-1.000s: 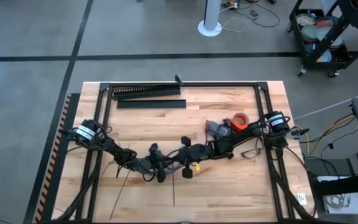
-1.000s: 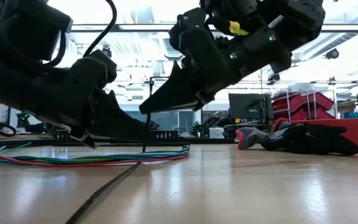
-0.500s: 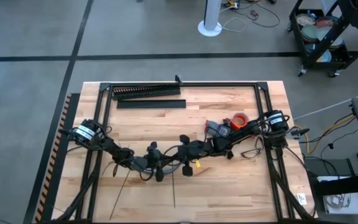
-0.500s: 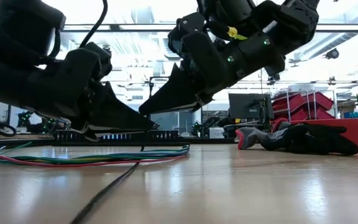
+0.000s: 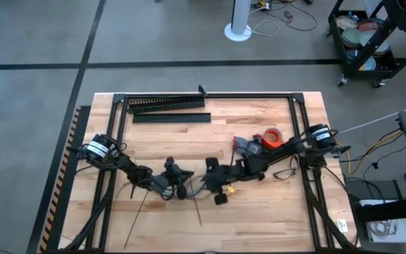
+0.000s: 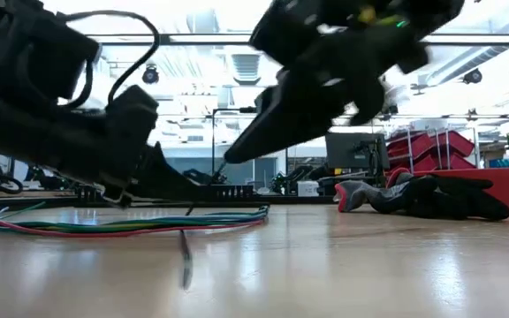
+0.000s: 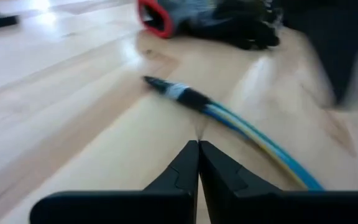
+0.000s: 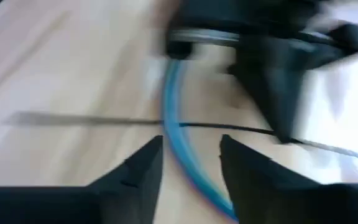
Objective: Ziptie cables
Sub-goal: Wrap the black zip tie on the cable
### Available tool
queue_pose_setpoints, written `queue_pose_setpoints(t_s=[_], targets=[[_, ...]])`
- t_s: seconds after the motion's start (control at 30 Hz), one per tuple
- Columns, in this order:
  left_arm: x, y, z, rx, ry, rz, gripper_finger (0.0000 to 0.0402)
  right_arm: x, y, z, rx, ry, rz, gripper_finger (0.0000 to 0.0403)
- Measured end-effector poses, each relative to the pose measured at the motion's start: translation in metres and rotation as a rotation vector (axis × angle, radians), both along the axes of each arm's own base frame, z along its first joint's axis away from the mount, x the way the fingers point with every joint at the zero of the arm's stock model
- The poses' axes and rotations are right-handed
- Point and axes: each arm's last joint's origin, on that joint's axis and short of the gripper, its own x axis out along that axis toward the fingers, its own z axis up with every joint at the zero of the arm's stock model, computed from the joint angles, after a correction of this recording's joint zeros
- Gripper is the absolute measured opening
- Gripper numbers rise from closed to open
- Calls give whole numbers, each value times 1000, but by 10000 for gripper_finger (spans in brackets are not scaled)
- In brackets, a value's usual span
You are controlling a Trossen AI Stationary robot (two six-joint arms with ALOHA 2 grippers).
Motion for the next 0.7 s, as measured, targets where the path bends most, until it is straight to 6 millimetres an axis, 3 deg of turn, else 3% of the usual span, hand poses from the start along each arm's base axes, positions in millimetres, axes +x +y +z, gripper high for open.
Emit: queue_pose_setpoints(t_s=[0.1, 0.23, 0.43, 0.7], targets=[[-6, 3, -3, -15, 7, 23, 0, -11, 23, -7, -81, 8, 130, 177], [-7, 2, -3, -50, -11, 31, 0, -14, 44, -24, -138, 2, 171, 202], [-3, -3, -1, -122, -45, 51, 0, 10, 65, -41, -231, 39, 251, 205], [3, -11, -3, -135, -3, 93, 0, 34, 81, -29, -324, 160, 374, 213]])
